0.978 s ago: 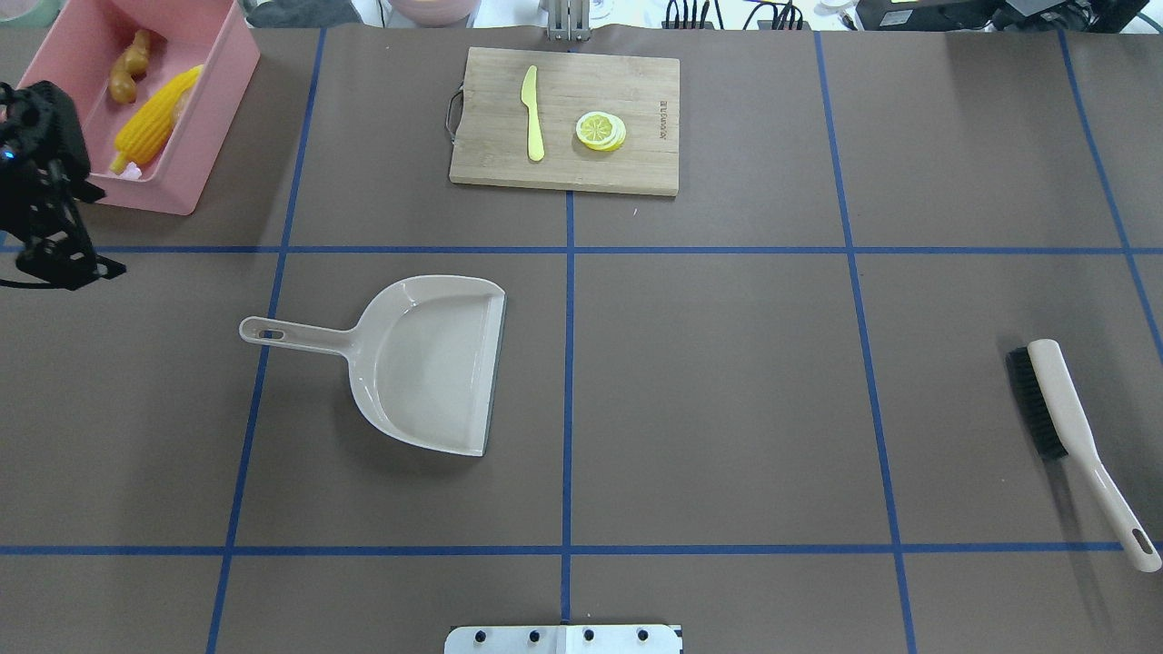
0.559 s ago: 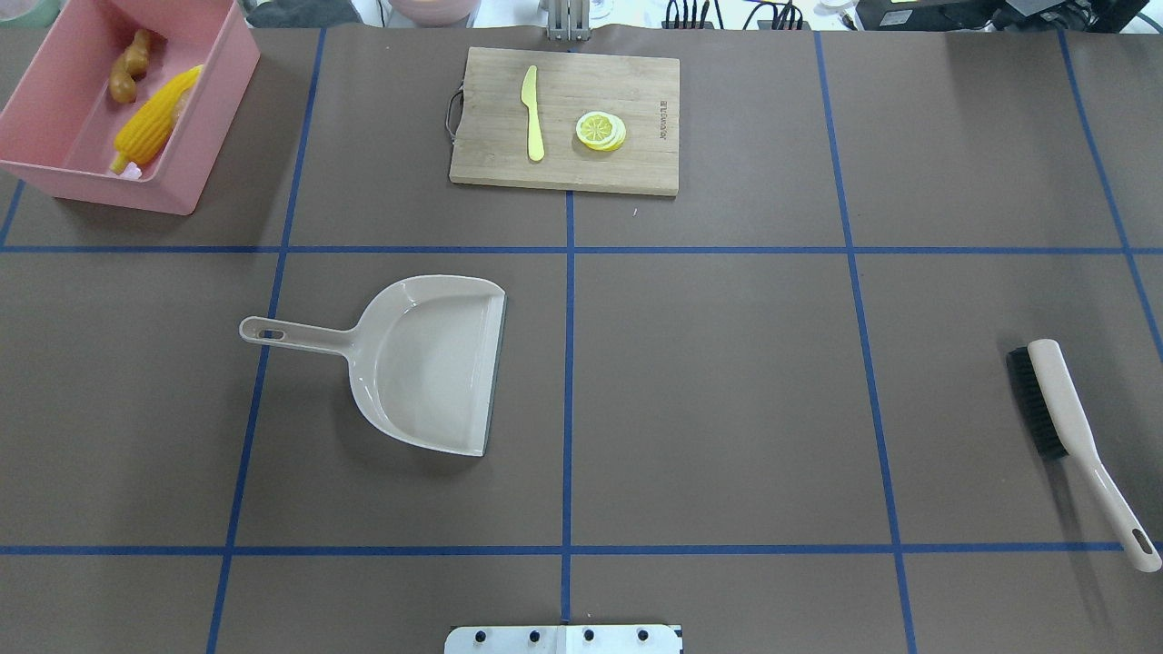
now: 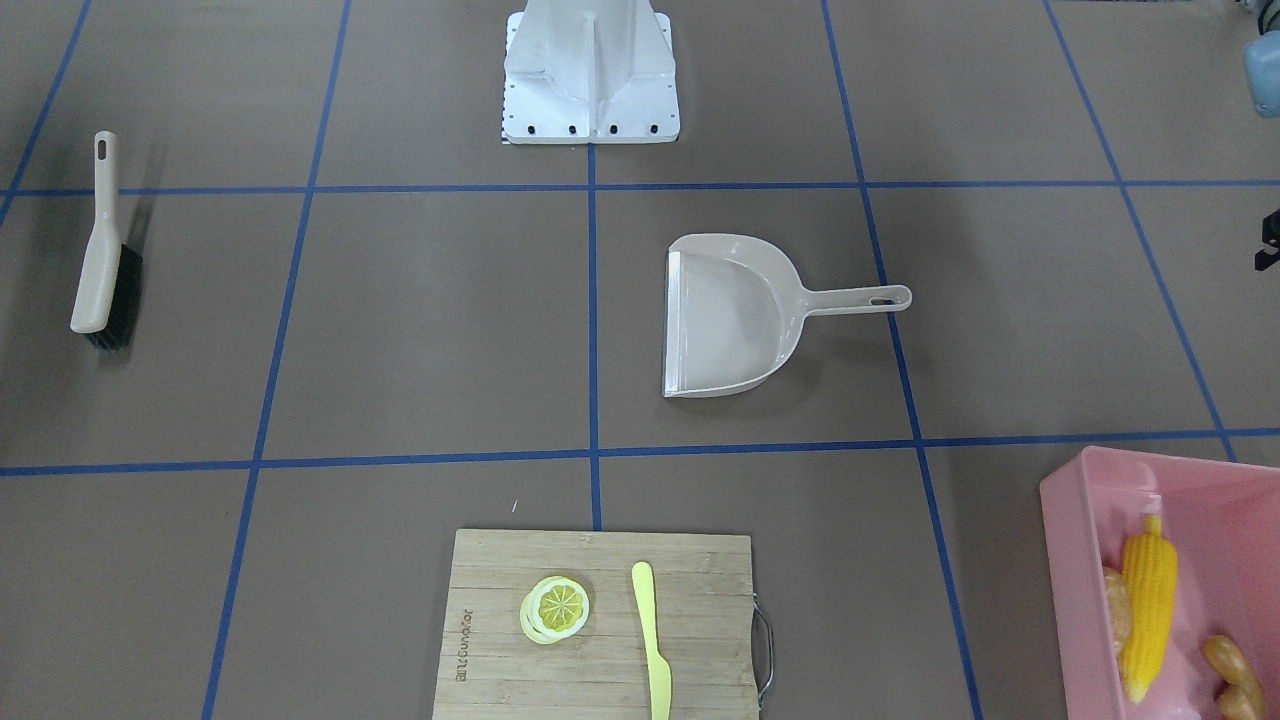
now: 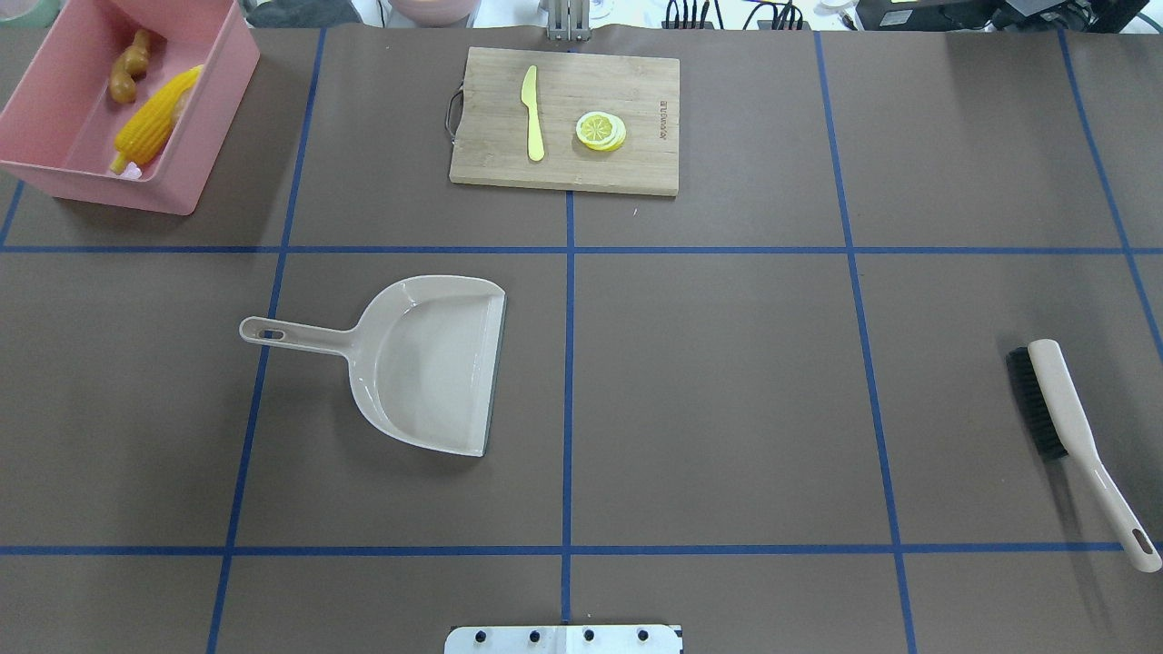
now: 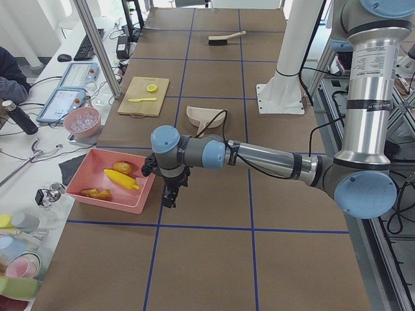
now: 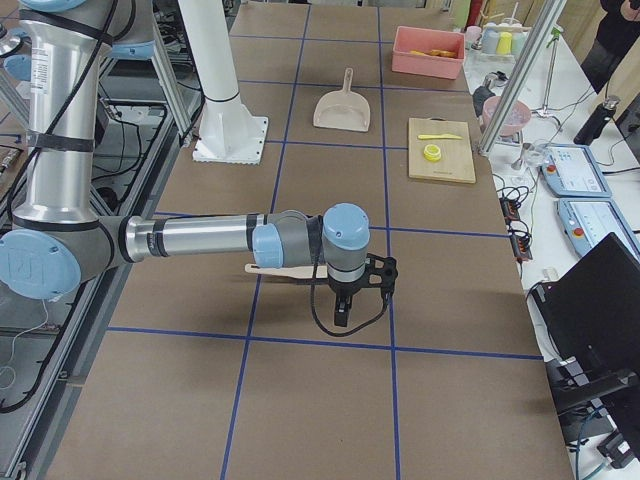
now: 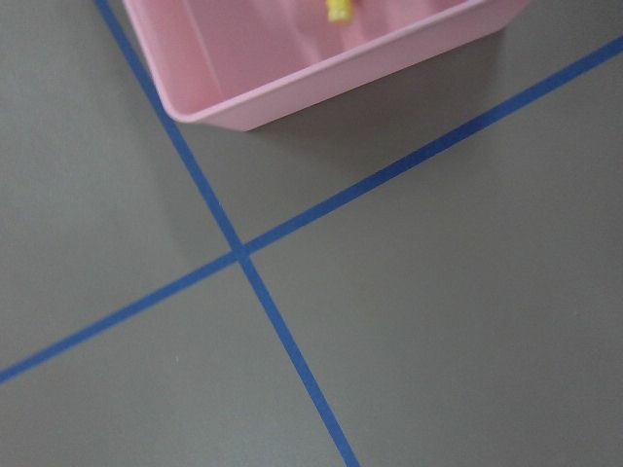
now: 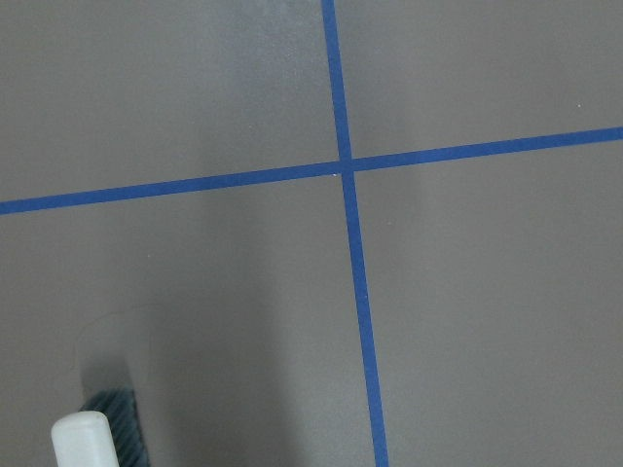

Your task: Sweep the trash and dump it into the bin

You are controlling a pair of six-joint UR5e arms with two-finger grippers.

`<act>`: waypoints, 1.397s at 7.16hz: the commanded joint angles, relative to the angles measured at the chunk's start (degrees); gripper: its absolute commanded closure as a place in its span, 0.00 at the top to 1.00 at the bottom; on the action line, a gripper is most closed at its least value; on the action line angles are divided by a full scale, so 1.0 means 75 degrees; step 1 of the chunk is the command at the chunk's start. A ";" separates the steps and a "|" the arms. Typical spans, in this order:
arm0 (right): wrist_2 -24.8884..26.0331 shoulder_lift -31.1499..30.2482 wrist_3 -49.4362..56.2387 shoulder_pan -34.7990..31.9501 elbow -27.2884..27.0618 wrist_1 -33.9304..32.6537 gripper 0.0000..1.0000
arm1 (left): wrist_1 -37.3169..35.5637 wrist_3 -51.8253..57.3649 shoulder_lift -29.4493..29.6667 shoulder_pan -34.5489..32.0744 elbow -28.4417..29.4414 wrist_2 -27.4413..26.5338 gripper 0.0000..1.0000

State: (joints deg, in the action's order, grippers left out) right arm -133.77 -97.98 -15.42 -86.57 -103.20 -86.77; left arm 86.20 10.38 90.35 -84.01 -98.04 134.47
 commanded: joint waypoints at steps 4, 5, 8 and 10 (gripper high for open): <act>0.0058 0.0009 0.0307 0.0046 0.0002 -0.0009 1.00 | 0.0784 -0.1501 -0.0607 -0.0587 0.0333 0.0528 0.98; 0.0058 0.0021 0.0321 0.0058 0.0002 -0.0009 1.00 | 0.0939 -0.1524 -0.0655 -0.0611 0.0450 0.0528 0.98; 0.0081 0.0033 0.0321 0.0129 0.0002 -0.0009 1.00 | 0.1197 -0.1536 -0.0738 -0.0856 0.0883 0.0528 0.98; 0.0046 0.0033 0.0321 0.0129 -0.0009 -0.0009 1.00 | 0.1210 -0.1536 -0.0656 -0.1009 0.0896 0.0528 0.98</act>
State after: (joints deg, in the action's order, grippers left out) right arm -133.30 -97.78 -13.01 -85.64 -103.23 -86.84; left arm 95.11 -1.14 85.02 -91.07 -91.51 138.43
